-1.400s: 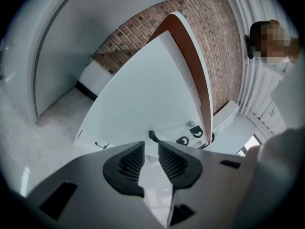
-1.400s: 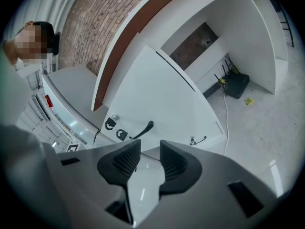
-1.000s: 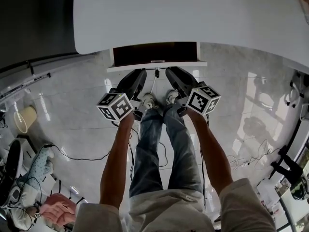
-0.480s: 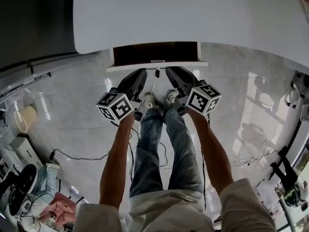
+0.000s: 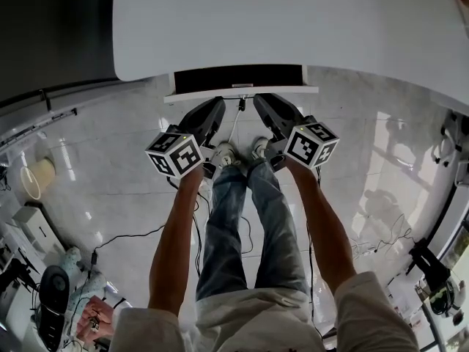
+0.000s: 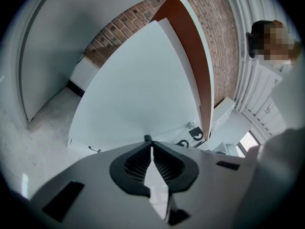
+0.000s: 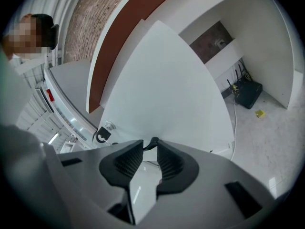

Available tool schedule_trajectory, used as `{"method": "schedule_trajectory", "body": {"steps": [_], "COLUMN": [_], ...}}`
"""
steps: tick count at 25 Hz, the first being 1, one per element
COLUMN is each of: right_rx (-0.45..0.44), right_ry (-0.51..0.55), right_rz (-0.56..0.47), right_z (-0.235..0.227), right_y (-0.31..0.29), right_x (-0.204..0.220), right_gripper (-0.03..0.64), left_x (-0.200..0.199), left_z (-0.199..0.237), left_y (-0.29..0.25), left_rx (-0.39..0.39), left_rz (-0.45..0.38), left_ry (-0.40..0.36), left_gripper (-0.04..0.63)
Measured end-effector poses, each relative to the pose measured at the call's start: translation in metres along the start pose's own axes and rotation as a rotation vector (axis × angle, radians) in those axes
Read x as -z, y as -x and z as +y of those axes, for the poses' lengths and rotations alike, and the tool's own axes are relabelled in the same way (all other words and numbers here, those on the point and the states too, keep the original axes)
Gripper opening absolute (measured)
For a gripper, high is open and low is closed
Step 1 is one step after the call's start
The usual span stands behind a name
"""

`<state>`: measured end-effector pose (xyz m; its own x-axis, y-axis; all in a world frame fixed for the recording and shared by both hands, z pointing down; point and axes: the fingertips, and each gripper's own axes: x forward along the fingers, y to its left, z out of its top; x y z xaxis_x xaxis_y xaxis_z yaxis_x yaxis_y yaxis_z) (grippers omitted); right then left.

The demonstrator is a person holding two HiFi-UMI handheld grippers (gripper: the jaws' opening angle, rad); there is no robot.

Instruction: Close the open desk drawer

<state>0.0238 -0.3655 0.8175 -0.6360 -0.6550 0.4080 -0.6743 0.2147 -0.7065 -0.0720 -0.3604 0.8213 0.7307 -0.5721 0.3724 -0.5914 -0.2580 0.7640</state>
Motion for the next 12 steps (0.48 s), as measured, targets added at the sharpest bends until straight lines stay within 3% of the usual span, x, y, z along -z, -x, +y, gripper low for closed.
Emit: {"method": "schedule_trajectory", "body": {"steps": [5, 12], "right_rx": [-0.006, -0.008], "right_ry": [0.035, 0.04], "right_rz": [0.011, -0.015], "right_z": [-0.002, -0.008], "right_y": [-0.023, -0.041], "right_x": [-0.025, -0.044], "right_gripper": [0.104, 0.106], "left_x": [-0.03, -0.051], "left_z": [0.006, 0.016], "left_y": [-0.016, -0.032], "left_rx": [0.015, -0.005], "left_rz": [-0.028, -0.014], "left_ry": [0.01, -0.041], "left_gripper": [0.026, 0.025]}}
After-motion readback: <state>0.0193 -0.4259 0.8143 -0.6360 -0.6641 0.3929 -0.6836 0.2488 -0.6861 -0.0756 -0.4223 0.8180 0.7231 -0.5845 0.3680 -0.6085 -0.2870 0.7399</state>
